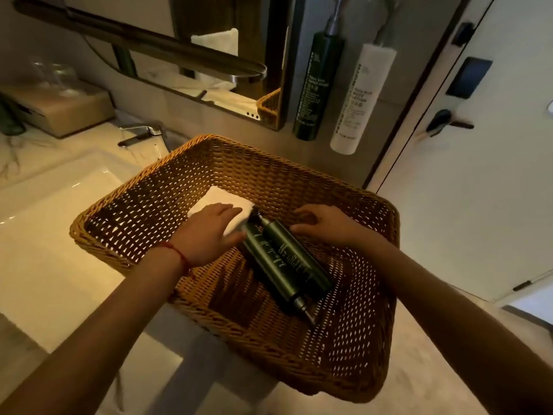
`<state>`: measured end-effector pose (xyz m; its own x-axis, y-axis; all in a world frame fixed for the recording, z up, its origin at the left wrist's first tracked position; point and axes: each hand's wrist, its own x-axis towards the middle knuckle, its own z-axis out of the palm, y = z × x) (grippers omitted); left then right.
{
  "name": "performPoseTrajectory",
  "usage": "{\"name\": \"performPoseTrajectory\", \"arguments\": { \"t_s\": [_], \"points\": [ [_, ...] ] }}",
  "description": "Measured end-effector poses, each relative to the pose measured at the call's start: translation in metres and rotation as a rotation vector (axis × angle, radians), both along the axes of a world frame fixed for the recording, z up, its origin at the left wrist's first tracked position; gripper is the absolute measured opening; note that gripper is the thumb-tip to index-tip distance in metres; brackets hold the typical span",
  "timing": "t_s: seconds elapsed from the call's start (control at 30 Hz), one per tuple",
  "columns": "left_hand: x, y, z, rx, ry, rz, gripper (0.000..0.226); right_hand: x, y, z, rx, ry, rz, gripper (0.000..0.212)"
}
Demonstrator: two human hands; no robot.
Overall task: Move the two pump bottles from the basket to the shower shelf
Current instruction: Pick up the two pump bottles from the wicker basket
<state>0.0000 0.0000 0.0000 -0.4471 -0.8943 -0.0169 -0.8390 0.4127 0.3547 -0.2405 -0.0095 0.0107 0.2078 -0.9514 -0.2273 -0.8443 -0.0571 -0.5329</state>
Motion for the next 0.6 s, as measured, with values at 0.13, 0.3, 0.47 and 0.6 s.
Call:
{"name": "performPoseTrajectory", "arguments": {
  "t_s": [0.13,0.3,0.47,0.6],
  "points": [
    [0.0,-0.001,-0.005,0.05,0.049,0.017,0.056,0.012,-0.034,-0.024,0.191,0.163,0.03,0.057],
    [0.001,-0.006,-0.006,0.053,0.062,0.013,0.055,0.017,-0.059,-0.055,0.28,0.176,-0.023,0.058],
    [0.0,-0.005,-0.005,0.05,0.028,0.009,0.053,0.021,-0.06,-0.076,0.396,0.175,-0.104,0.064],
    [-0.001,-0.005,-0.004,0.059,0.04,-0.005,0.052,0.022,-0.059,-0.083,0.413,0.169,-0.16,0.069]
  ]
}}
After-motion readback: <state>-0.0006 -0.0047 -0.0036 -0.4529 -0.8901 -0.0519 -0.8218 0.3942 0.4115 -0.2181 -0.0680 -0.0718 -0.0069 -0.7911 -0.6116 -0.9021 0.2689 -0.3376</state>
